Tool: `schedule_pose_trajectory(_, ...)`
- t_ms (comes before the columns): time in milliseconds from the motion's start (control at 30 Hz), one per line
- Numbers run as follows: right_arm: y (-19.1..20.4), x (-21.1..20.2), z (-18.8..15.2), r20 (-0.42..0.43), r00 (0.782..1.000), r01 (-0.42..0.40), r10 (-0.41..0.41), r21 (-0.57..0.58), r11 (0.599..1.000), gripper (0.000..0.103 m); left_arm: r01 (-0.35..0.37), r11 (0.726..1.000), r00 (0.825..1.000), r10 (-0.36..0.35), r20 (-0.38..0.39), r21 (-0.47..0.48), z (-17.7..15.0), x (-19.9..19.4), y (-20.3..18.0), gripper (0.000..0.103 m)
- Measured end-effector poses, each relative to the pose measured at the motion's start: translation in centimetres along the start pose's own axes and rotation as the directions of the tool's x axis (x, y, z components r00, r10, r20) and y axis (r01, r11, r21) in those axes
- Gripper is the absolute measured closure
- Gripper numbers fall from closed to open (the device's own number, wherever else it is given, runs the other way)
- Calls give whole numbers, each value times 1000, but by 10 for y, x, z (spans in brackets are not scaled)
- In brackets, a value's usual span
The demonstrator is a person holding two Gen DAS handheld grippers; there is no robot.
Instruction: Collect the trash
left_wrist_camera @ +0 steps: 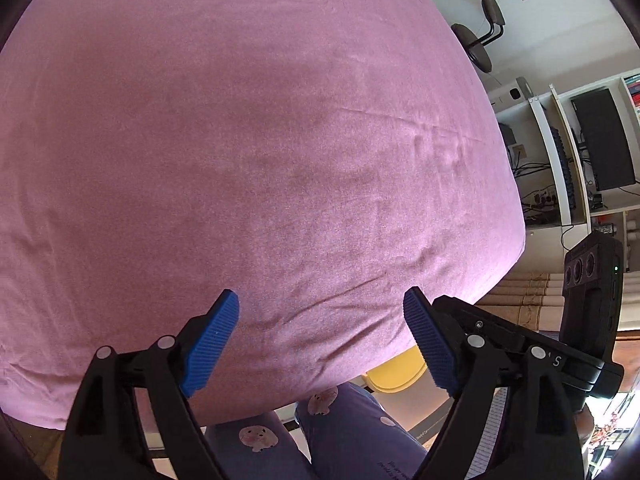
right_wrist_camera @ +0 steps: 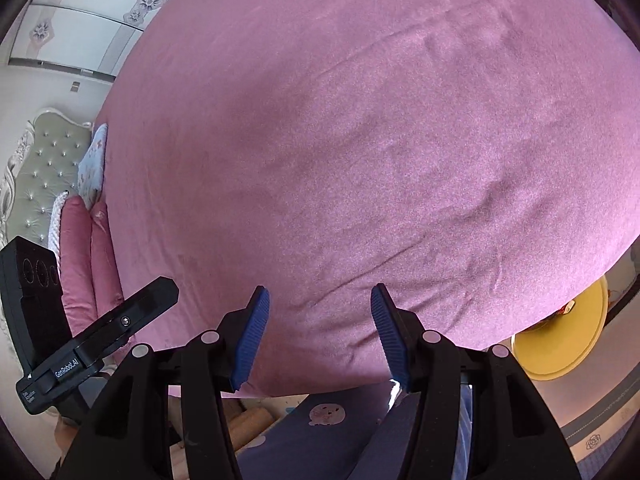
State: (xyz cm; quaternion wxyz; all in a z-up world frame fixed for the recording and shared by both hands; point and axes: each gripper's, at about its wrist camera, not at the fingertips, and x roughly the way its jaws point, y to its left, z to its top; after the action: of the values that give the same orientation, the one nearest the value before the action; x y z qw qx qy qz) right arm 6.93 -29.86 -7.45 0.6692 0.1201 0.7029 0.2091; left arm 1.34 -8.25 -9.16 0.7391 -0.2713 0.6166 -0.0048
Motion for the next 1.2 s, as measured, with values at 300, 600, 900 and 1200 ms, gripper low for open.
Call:
schedule_pose_trajectory(300, 37, -34, 7, 117, 988, 124, -99, -223, 967, 41, -107, 994, 987, 109, 121, -26, -7, -43, -3, 11)
schedule_pose_trajectory(600, 59, -77, 12, 255, 958, 216, -129, -350, 912, 18, -133, 986, 961, 153, 228, -103, -19, -86, -24, 7)
schedule_pose_trajectory(900, 58, -93, 12, 271, 958, 193, -89, -385, 903, 17, -143, 979, 930, 182, 319, -143, -32, -117, -35, 7)
schedule_pose_trajectory(1200, 68, -102, 17, 243, 969, 149, -43, -438, 886, 16, -145, 972, 905, 207, 373, -187, -41, -143, -35, 4)
